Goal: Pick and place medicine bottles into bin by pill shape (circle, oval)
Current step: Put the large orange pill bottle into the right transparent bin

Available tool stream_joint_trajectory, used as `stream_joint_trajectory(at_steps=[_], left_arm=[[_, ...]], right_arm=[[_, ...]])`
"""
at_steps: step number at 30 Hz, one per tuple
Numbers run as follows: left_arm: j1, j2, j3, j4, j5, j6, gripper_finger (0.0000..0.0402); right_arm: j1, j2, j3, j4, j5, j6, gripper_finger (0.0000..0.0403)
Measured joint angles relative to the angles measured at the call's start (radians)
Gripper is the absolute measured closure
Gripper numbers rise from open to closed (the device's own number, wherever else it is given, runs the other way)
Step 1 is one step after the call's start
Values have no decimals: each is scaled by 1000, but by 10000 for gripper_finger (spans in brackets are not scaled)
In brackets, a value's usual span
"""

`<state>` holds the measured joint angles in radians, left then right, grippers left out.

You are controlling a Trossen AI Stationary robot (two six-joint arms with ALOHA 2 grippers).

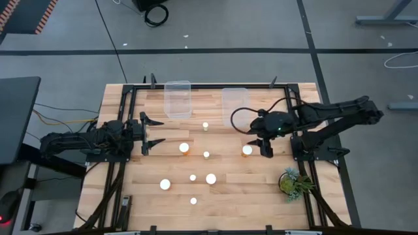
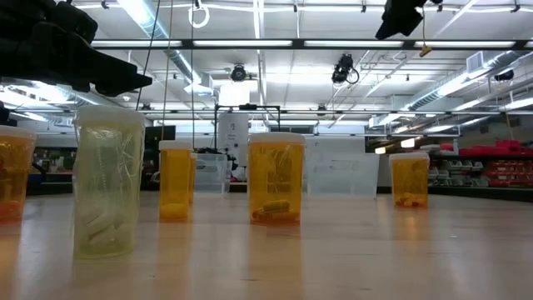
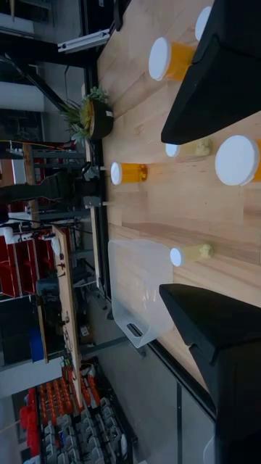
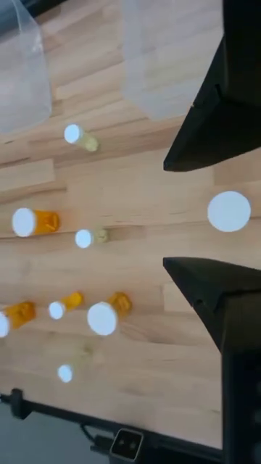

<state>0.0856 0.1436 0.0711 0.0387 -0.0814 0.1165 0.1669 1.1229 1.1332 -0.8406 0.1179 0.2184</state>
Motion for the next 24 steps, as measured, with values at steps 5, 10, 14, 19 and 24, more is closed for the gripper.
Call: stream_joint_trajectory(at_steps=[5, 10, 14, 19, 24], left_arm=[[0, 0, 0, 0, 0, 0, 60], [0, 0, 0, 0, 0, 0, 60], [0, 0, 0, 0, 0, 0, 60], [0, 0, 0, 0, 0, 0, 60], [0, 0, 0, 0, 0, 0, 60]], right_arm=[[0, 36, 0, 0, -8, 0, 161], [0, 66, 31, -7, -15, 8, 157], [13, 112, 110, -55, -6, 6, 157], [39, 192, 220, -138, 30, 2, 157], [52, 262, 311, -201, 63, 15, 157]])
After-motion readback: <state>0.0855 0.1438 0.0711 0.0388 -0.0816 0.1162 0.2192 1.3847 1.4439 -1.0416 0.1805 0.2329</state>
